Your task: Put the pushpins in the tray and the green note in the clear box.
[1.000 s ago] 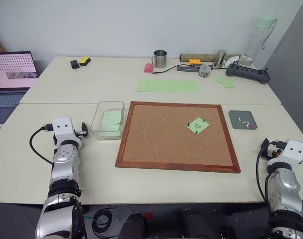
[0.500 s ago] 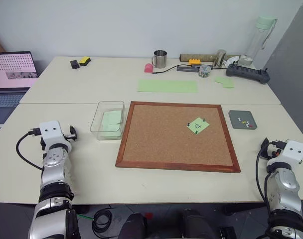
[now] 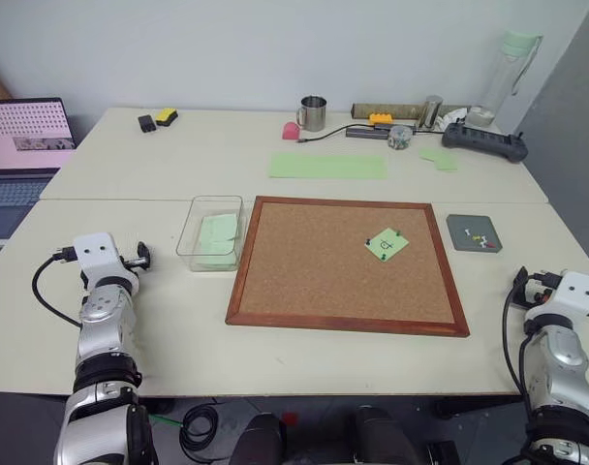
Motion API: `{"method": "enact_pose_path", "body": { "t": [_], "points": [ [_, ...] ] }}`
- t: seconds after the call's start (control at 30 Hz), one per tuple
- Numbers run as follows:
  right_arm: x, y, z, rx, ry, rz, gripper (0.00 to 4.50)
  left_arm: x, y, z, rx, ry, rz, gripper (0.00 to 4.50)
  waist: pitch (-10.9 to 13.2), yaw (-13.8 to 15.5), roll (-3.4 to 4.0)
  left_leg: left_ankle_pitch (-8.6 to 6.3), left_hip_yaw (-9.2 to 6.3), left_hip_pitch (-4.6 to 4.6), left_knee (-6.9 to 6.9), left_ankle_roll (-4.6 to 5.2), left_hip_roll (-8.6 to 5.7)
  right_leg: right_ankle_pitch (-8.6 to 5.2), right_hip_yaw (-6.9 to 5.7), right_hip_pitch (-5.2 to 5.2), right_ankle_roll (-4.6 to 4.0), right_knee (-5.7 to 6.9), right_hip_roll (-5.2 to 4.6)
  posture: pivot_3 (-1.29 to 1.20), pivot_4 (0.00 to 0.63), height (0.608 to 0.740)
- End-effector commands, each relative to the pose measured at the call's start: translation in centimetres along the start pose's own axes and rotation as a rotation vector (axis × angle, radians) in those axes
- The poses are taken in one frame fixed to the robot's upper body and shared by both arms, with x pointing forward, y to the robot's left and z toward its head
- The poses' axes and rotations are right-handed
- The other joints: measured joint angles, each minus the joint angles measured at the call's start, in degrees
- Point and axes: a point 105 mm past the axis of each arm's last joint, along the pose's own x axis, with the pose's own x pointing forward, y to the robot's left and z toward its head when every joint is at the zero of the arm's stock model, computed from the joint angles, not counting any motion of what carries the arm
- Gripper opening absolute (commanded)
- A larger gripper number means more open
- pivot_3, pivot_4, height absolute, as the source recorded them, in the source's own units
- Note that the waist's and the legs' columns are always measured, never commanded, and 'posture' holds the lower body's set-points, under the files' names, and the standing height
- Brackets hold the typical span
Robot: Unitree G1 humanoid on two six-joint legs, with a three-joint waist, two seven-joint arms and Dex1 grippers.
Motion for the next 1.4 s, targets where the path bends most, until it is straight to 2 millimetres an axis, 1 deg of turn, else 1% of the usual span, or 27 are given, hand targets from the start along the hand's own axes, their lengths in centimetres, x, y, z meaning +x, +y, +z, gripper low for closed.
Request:
{"method": "enact_pose_path", "body": {
  "t": [0.03,0.1,0.17,0.2,0.23,0.27,0.3,0.33,0.4,0.43,0.5,0.53,0.63,0.67,0.7,0.77,0.87,0.93,1.0,1.07,1.1,1.2,1.23,1.27,1.3,1.4],
  "points": [
    [1.8,-0.1,6.8,-0.003,-0.195,0.075,4.39,1.2,0.6,8.9,-0.06,-0.246,-0.06,4.26,0.18,-0.01,-0.07,0.01,-0.02,-0.05,0.03,0.0,0.0,0.01,-0.04,-0.03,0.03,0.0,0.01,0.0,0.15,0.74],
    [2.4,0.8,8.5,-0.029,-0.226,0.151,4.39,1.4,-0.6,11.8,-0.057,-0.311,-0.14,4.26,0.18,-0.03,-0.08,0.01,-0.02,-0.07,0.03,0.0,0.0,0.02,-0.05,-0.03,0.03,-0.02,0.02,0.0,0.15,0.74],
    [2.6,2.8,10.3,-0.06,-0.252,0.282,4.39,1.1,-3.8,15.4,-0.052,-0.388,-0.308,4.26,0.18,-0.03,-0.08,0.0,-0.01,-0.07,0.01,0.0,-0.02,0.03,-0.04,-0.01,0.02,-0.06,0.02,0.0,0.15,0.74],
    [2.5,3.7,10.9,-0.07,-0.261,0.337,4.39,0.8,-5.2,16.6,-0.04,-0.413,-0.381,4.26,0.19,-0.04,-0.09,0.0,0.0,-0.07,0.01,0.0,-0.03,0.06,-0.05,0.0,-0.04,-0.07,0.01,0.0,0.15,0.74],
    [2.4,4.2,11.3,-0.076,-0.265,0.371,4.39,0.6,-6.1,17.3,-0.031,-0.426,-0.426,4.26,0.18,-0.01,-0.08,0.0,0.0,-0.1,0.01,0.0,-0.03,0.09,-0.06,0.0,-0.08,-0.12,0.01,0.0,0.15,0.74],
    [2.3,5.0,11.8,-0.082,-0.277,0.417,4.39,0.2,-7.4,17.9,-0.021,-0.433,-0.498,4.26,0.18,0.0,-0.08,0.0,0.0,-0.09,0.03,0.0,-0.04,0.1,-0.05,0.02,-0.09,-0.12,0.01,0.0,0.15,0.74],
    [2.0,6.2,12.5,-0.073,-0.29,0.488,4.39,-0.7,-9.6,18.6,-0.013,-0.433,-0.618,4.26,0.19,0.0,-0.08,0.0,0.0,-0.09,0.03,0.0,-0.04,0.1,-0.05,0.02,-0.08,-0.12,0.0,0.0,0.15,0.74],
    [1.7,7.1,13.0,-0.066,-0.298,0.538,4.39,-1.4,-11.2,19.1,-0.006,-0.431,-0.704,4.26,0.19,-0.02,-0.09,0.0,-0.01,-0.1,0.03,0.0,-0.03,0.1,-0.05,0.02,-0.09,-0.12,0.0,0.0,0.15,0.74],
    [0.8,9.2,13.4,-0.064,-0.297,0.669,4.39,-3.2,-14.3,19.2,0.012,-0.401,-0.882,4.26,0.23,-0.05,-0.05,0.0,-0.01,-0.12,0.02,0.0,-0.03,0.1,-0.05,0.01,-0.09,-0.12,0.01,0.0,0.15,0.74],
    [0.4,9.8,13.4,-0.072,-0.291,0.715,4.39,-3.9,-15.2,19.1,0.018,-0.385,-0.939,4.26,0.23,-0.05,-0.05,0.0,-0.01,-0.12,0.02,0.0,-0.04,0.1,-0.04,0.01,-0.09,-0.12,0.0,0.0,0.15,0.74],
    [-1.0,11.8,13.0,-0.108,-0.268,0.856,4.39,-6.8,-18.4,18.0,0.037,-0.325,-1.138,4.26,0.26,-0.08,-0.05,0.0,-0.02,-0.13,0.03,0.0,-0.02,0.1,-0.05,-0.01,-0.09,-0.12,0.01,0.0,0.15,0.74],
    [-1.4,12.4,12.9,-0.122,-0.258,0.895,4.39,-8.1,-19.6,17.4,0.043,-0.295,-1.213,4.26,0.26,-0.1,-0.05,0.0,-0.03,-0.14,0.03,0.0,-0.01,0.1,-0.04,-0.01,-0.09,-0.11,0.01,0.0,0.15,0.74],
    [-1.9,13.6,12.4,-0.116,-0.233,0.95,4.39,-11.2,-22.3,14.9,0.051,-0.228,-1.336,4.26,0.27,-0.11,-0.03,-0.01,-0.01,-0.12,0.02,0.01,0.0,0.1,0.01,-0.02,-0.09,-0.11,0.0,0.0,0.15,0.74],
    [-2.2,14.1,12.1,-0.109,-0.22,0.97,4.39,-12.1,-23.0,13.9,0.052,-0.21,-1.362,3.91,0.27,-0.15,-0.03,-0.01,-0.01,-0.12,0.03,0.01,0.0,0.1,0.02,-0.02,-0.09,-0.11,0.0,0.0,0.15,0.74],
    [-2.4,14.5,11.8,-0.105,-0.208,0.988,4.39,-12.8,-23.4,13.1,0.063,-0.197,-1.384,3.83,0.27,-0.19,-0.03,-0.01,-0.01,-0.08,0.03,0.01,0.0,0.1,0.06,-0.02,-0.09,-0.1,0.0,0.0,0.15,0.74],
    [-3.1,15.3,11.0,-0.102,-0.18,1.037,4.39,-14.3,-24.0,11.0,0.104,-0.162,-1.427,3.33,0.28,-0.22,-0.02,-0.01,-0.03,-0.06,0.03,0.01,0.02,0.11,0.13,-0.03,-0.1,-0.08,0.01,0.0,0.15,0.74],
    [-3.6,16.1,9.7,-0.109,-0.132,1.073,4.39,-15.9,-24.4,7.8,0.198,-0.122,-1.47,2.78,0.36,-0.15,0.03,-0.01,-0.01,-0.1,0.03,0.01,0.05,0.11,0.13,-0.1,-0.11,-0.05,0.07,0.0,0.15,0.74],
    [-3.6,16.5,9.2,-0.112,-0.111,1.078,4.39,-16.2,-24.3,6.6,0.217,-0.109,-1.462,2.31,0.41,0.0,0.08,-0.01,0.01,-0.1,0.04,0.01,0.03,0.1,0.13,-0.09,-0.12,-0.05,0.06,0.0,0.15,0.74],
    [-3.3,16.9,8.6,-0.116,-0.095,1.068,4.39,-16.1,-24.2,5.1,0.229,-0.096,-1.435,1.97,0.42,0.02,0.09,-0.01,0.01,-0.08,0.05,0.01,0.02,0.1,0.18,-0.09,-0.12,-0.05,0.03,0.0,0.15,0.74],
    [-3.0,17.4,8.0,-0.117,-0.077,1.06,4.39,-16.0,-24.3,3.9,0.23,-0.082,-1.399,1.53,0.42,0.02,0.1,-0.01,0.01,-0.08,0.06,0.02,0.01,0.11,0.19,-0.07,-0.11,-0.08,0.03,0.0,0.15,0.74],
    [-3.0,17.7,7.8,-0.11,-0.07,1.063,4.39,-16.0,-24.3,3.4,0.226,-0.073,-1.389,1.28,0.42,0.05,0.1,-0.01,0.01,-0.08,0.06,0.02,0.0,0.11,0.2,-0.08,-0.11,-0.09,0.02,0.0,0.15,0.74],
    [-2.7,18.3,7.5,-0.093,-0.054,1.062,4.39,-16.0,-24.6,2.4,0.23,-0.061,-1.376,0.75,0.42,0.13,0.1,-0.01,0.01,-0.12,0.06,0.02,0.0,0.11,0.13,-0.08,-0.12,-0.09,0.02,0.0,0.15,0.74],
    [-2.5,18.4,7.3,-0.089,-0.043,1.058,4.39,-16.0,-24.8,2.1,0.228,-0.056,-1.374,0.5,0.44,0.12,0.12,-0.01,0.03,-0.11,0.06,0.02,0.01,0.11,0.12,-0.08,-0.12,-0.1,0.03,0.0,0.15,0.74],
    [-2.3,18.7,7.1,-0.086,-0.031,1.053,4.39,-15.9,-25.0,1.6,0.25,-0.056,-1.372,0.41,0.44,0.13,0.13,-0.01,0.04,-0.11,0.06,0.02,0.0,0.11,0.13,-0.08,-0.12,-0.08,0.03,0.0,0.15,0.74],
    [-2.1,18.9,6.9,-0.085,-0.022,1.046,4.39,-15.9,-25.2,1.2,0.27,-0.056,-1.372,0.1,0.44,0.13,0.13,-0.01,0.05,-0.11,0.06,0.02,-0.01,0.11,0.14,-0.08,-0.12,-0.08,0.02,0.0,0.15,0.74],
    [-1.4,19.3,6.5,-0.071,-0.004,1.022,4.39,-15.8,-25.6,0.0,0.276,-0.023,-1.369,0.04,0.44,0.08,0.13,-0.01,0.11,-0.1,0.07,0.02,-0.02,0.12,0.16,-0.08,-0.12,-0.07,0.02,0.0,0.15,0.74]
  ]
}}
